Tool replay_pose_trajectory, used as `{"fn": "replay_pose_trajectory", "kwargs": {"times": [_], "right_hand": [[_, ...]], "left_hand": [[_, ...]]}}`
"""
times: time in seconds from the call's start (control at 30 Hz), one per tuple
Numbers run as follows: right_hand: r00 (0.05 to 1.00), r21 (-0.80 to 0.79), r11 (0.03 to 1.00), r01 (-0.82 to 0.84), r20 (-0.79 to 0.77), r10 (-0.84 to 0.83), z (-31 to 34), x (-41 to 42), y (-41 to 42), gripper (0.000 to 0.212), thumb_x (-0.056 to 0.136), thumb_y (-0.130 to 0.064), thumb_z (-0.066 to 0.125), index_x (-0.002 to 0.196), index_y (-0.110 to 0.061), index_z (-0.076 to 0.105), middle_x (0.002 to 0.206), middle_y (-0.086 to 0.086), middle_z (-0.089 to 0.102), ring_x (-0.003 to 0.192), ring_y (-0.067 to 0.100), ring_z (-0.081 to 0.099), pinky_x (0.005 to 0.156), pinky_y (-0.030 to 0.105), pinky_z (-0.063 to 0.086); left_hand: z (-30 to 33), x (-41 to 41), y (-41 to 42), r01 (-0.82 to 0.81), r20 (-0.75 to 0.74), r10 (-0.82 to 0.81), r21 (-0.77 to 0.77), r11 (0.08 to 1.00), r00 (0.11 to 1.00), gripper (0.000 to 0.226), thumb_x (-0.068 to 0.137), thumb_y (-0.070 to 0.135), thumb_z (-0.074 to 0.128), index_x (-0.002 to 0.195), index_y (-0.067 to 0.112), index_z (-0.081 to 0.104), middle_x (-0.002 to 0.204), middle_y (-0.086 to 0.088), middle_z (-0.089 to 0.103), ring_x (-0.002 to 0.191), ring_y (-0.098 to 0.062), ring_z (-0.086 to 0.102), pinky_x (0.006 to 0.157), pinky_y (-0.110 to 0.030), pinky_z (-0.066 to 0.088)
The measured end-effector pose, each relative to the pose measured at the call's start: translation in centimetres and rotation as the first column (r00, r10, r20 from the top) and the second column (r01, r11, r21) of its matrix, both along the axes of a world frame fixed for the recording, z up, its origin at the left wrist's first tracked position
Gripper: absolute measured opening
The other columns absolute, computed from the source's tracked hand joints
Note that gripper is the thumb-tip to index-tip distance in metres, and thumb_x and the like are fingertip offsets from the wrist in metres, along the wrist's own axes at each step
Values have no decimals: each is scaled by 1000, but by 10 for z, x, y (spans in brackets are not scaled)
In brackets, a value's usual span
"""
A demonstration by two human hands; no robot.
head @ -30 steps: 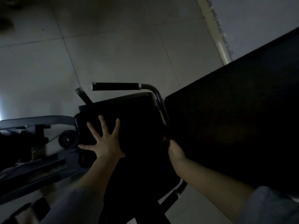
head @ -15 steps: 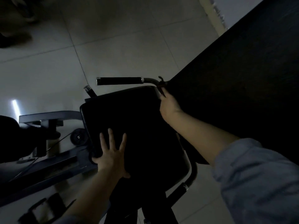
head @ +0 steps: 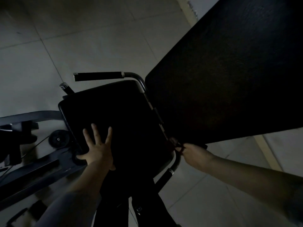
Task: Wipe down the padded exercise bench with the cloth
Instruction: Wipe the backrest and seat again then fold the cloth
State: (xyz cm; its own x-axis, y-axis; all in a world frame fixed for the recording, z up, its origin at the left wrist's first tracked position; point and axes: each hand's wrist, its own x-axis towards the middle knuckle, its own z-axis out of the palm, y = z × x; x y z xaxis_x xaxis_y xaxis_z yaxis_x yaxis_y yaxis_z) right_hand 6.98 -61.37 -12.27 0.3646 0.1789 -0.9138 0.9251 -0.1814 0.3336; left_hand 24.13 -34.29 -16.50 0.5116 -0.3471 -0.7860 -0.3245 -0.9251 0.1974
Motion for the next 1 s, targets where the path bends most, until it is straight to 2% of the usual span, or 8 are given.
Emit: {"fn": "replay_pose_trajectory", "kwargs": {"times": [0.13,0.2,0.3,0.43,0.53,0.67,0.9,1.0], "right_hand": [[996,230,973,24,83,-44,47,4,-8,52,93,-22,47,137,2,35,153,15,21,144,35,6,117,49,-3],[956,311,933,184,164,-243,71,-6,-23,46,87,-21,55,130,-6,51,145,6,42,139,29,30,118,42,15],[685,531,670,519,211,-697,122,-18,-53,50,79,-23,63,128,-29,53,137,-4,53,125,23,53,100,25,41],[574,718,607,341,352,-739,195,-32,-77,42,97,-9,30,100,-7,72,116,10,68,108,28,61,103,33,35],[509,777,586,229,418,-753,230,-37,-79,47,98,-11,27,90,-4,72,105,12,71,100,32,66,96,39,46],[486,753,645,131,519,-703,257,-36,-91,32,90,-19,52,117,-4,59,124,10,56,120,28,46,109,42,29],[290,676,685,273,621,-728,246,50,-79,64,92,-53,39,144,-16,34,146,5,43,136,30,33,113,53,16],[243,657,691,300,648,-722,239,134,-79,67,92,-53,35,147,-15,26,151,7,33,141,31,24,115,52,5]], "left_hand": [[0,0,-1,-6,-12,6,-1,1000,1000,139,59,36,86,140,37,-28,144,-10,-46,131,-43,-38,98,-73,27],[2,0,-2,-1,0,1,5,1000,1000,139,60,33,86,138,38,-28,145,-11,-44,132,-44,-36,98,-76,22],[6,2,-8,0,-6,0,34,999,1000,120,75,30,77,141,36,-23,151,-14,-32,137,-46,-26,99,-77,17],[40,-8,-68,-142,-60,133,-173,975,989,88,81,42,67,149,27,12,155,-16,11,139,-40,19,105,-58,32],[88,-44,-146,-444,-289,341,-496,746,895,73,87,43,58,148,25,22,149,-12,36,131,-32,41,104,-39,38],[123,-81,-206,-735,-621,444,-350,580,646,87,84,60,50,147,38,-6,159,-5,3,141,-36,21,114,-48,24],[115,-66,-179,-446,-221,395,-574,687,892,65,87,35,61,144,22,33,145,-8,38,128,-28,44,101,-37,40],[138,-50,-185,-383,-93,479,-738,555,873,46,89,32,58,133,20,48,135,-2,47,116,-20,53,89,-26,43]]}}
